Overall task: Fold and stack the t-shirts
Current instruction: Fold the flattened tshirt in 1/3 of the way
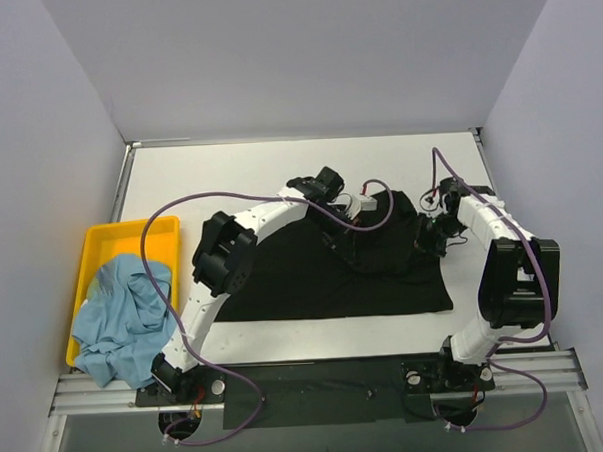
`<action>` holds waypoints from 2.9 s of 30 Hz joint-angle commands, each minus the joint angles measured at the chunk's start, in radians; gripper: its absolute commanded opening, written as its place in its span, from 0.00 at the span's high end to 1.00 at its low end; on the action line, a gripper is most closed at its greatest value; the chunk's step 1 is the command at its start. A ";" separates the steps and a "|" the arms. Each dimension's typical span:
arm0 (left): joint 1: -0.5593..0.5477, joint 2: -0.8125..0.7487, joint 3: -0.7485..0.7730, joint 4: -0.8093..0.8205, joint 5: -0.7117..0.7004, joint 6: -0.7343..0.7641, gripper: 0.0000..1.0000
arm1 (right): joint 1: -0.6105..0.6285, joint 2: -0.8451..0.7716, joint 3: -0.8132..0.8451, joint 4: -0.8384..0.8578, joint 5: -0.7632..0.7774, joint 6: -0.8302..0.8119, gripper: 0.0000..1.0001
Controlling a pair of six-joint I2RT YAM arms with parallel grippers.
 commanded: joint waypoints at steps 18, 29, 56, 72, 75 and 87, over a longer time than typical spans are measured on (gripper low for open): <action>-0.053 -0.051 0.010 -0.285 0.074 0.424 1.00 | 0.000 -0.085 -0.177 -0.170 0.098 0.001 1.00; -0.080 -0.042 0.143 -0.544 0.059 0.672 0.57 | 0.013 -0.083 -0.190 -0.193 0.109 0.004 0.77; -0.102 -0.042 0.008 -0.182 -0.111 0.263 0.65 | 0.052 -0.008 -0.247 0.110 0.037 0.161 0.72; -0.111 -0.040 0.024 -0.227 -0.079 0.323 0.62 | 0.014 -0.076 -0.187 -0.106 0.195 0.060 1.00; -0.111 -0.043 0.035 -0.228 -0.079 0.323 0.61 | 0.013 -0.040 -0.184 -0.106 0.192 0.044 1.00; -0.114 -0.046 0.078 -0.089 -0.019 0.156 0.56 | -0.004 0.004 -0.132 -0.113 0.279 0.034 1.00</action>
